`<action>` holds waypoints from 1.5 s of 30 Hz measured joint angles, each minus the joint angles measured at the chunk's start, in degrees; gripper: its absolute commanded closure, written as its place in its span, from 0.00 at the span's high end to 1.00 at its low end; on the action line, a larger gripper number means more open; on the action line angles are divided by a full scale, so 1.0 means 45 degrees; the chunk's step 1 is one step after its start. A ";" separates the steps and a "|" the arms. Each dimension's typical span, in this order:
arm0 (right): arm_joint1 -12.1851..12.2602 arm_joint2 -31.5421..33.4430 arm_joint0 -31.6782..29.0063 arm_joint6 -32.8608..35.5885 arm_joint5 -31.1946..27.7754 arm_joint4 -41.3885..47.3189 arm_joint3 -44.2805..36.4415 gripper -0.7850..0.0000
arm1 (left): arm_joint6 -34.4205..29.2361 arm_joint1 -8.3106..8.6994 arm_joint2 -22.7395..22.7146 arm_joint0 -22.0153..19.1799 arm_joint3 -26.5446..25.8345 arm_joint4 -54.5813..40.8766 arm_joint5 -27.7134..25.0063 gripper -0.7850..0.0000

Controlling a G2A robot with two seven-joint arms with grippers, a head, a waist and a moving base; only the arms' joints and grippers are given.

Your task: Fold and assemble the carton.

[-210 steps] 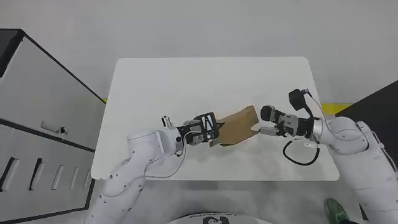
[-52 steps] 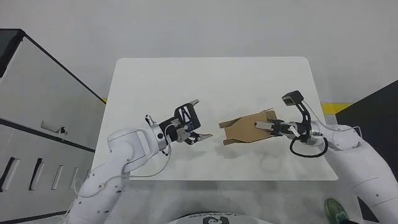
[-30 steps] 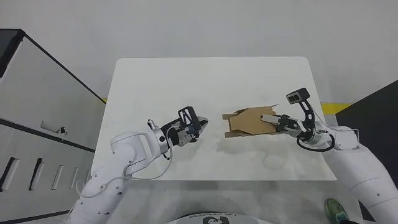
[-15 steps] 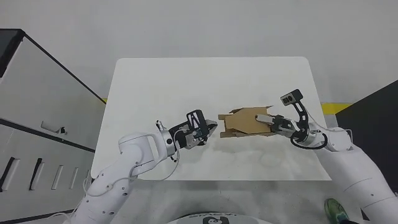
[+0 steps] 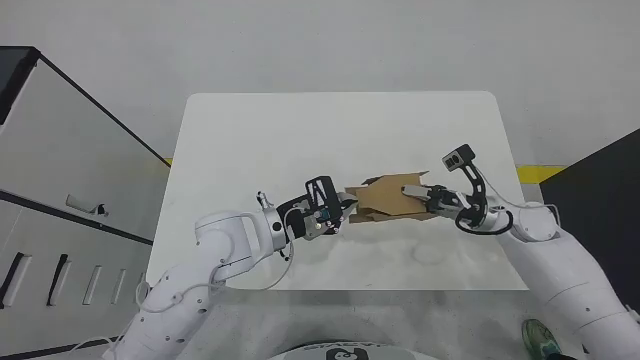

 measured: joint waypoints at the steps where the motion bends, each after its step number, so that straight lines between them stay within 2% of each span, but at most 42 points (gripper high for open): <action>1: -0.0015 -0.0018 0.0016 -0.0030 0.0062 -0.0109 -0.0008 0.00 | -0.0025 0.0006 0.0011 -0.0005 -0.0011 0.0006 -0.0010 0.00; 19: -0.0244 -0.0074 0.0032 -0.0634 0.0760 -0.1632 -0.0111 0.00 | 0.0144 0.0096 0.0151 -0.0192 -0.0084 -0.0311 -0.0041 0.00; 34: -0.0297 0.0695 -0.0319 0.0439 0.0151 -0.0468 -0.0306 0.00 | -0.0297 0.0308 -0.0713 0.0161 0.0242 -0.0156 0.0356 0.00; 45: -0.0433 0.0803 -0.0239 0.0853 0.0360 -0.0193 -0.0469 0.00 | -0.0593 0.0236 0.0217 -0.0276 0.0553 -0.0177 0.0319 0.00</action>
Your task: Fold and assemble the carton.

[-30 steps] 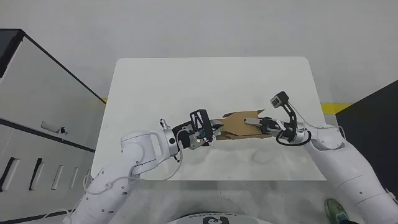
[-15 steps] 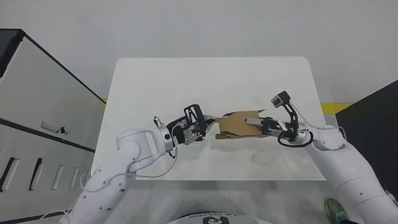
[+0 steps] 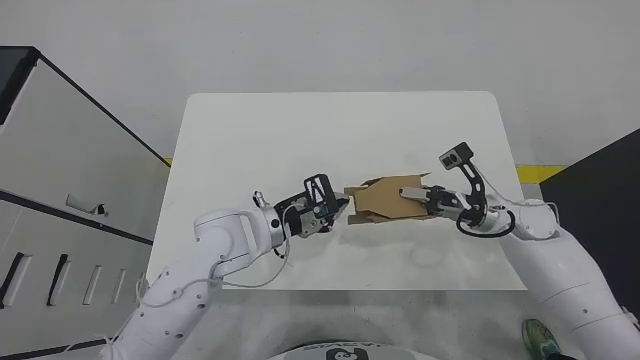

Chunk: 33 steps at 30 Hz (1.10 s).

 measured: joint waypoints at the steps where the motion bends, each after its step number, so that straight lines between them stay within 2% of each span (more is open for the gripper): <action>1: -0.0020 -0.0031 0.0029 -0.0007 0.0032 -0.0022 0.0029 0.00 | 0.0010 -0.0009 0.0066 -0.0046 0.0017 -0.0031 0.0008 0.00; 19: -0.0299 -0.0546 0.0460 -0.0823 0.0827 -0.1806 0.0520 0.00 | 0.0170 -0.0027 0.0598 -0.0519 -0.0133 -0.0449 -0.0142 0.00; 33: -0.0427 -0.0632 0.0477 -0.0805 0.0985 -0.2272 0.0411 0.00 | -0.0334 -0.0183 0.1691 -0.1347 -0.0075 -0.0189 -0.0044 0.00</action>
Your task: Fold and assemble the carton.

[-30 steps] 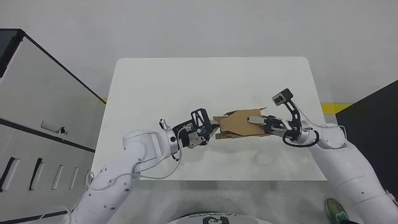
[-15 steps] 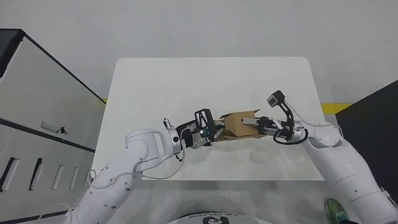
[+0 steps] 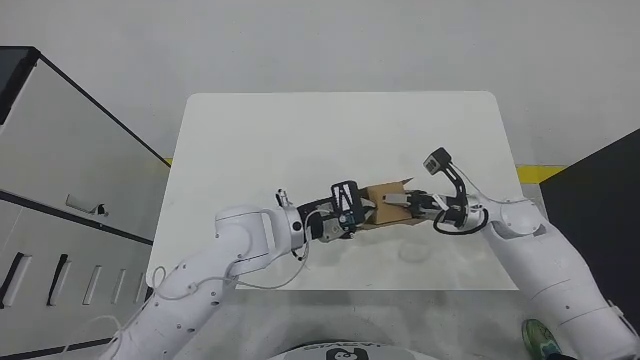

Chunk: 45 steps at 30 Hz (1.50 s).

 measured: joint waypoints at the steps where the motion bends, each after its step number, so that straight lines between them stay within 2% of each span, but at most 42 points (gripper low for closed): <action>1: -0.0007 -0.0001 0.0000 0.0008 0.0015 -0.0012 -0.0003 0.00 | -0.0023 -0.0016 0.0086 -0.0059 0.0017 -0.0004 0.0009 0.00; 7: -0.0048 0.0022 -0.0004 0.0039 0.0087 -0.0067 -0.0004 0.00 | -0.0105 -0.0078 0.0358 -0.0320 0.0150 -0.0079 0.0175 0.00; 25: -0.0140 0.0689 -0.0369 0.1063 -0.0555 0.1806 0.0364 0.00 | -0.0034 0.0258 -0.1186 0.0562 -0.0096 -0.0236 0.0427 0.00; 36: -0.0225 0.0940 -0.0546 0.1291 -0.0552 0.2400 0.0295 0.00 | 0.0128 0.0291 -0.0938 0.0731 -0.0202 -0.0291 0.0269 0.00; 45: -0.0308 0.1065 -0.0599 0.0885 -0.0432 0.2323 0.0290 0.00 | 0.0164 0.0297 -0.0705 0.0709 -0.0286 -0.0397 0.0152 0.00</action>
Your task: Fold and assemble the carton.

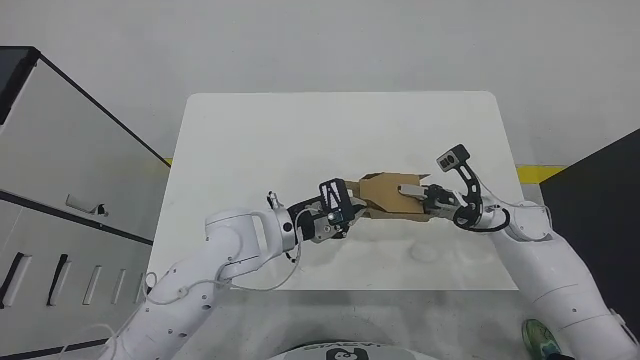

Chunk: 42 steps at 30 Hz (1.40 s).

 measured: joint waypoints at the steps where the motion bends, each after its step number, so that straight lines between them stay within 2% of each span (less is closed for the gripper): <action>1: -0.0010 0.0010 -0.0009 -0.0044 0.0002 -0.0004 -0.0005 0.00 | 0.0002 0.0001 0.0017 0.0000 -0.0013 -0.0006 0.0004 0.00; 15: -0.0132 0.0136 -0.0106 -0.0161 0.0072 -0.0060 -0.0066 0.00 | 0.0005 0.0074 -0.0032 0.0116 -0.0103 0.0019 0.0062 0.00; 26: -0.0190 0.0297 -0.0259 0.0096 0.0078 -0.0089 -0.0110 0.00 | 0.0182 0.0158 -0.0489 0.0220 -0.0077 0.0012 0.0397 0.00; 42: -0.0350 0.0213 -0.0212 0.0002 0.0281 -0.0168 -0.0190 0.00 | 0.0303 0.0003 0.0542 -0.0379 0.0216 -0.0283 0.0195 0.00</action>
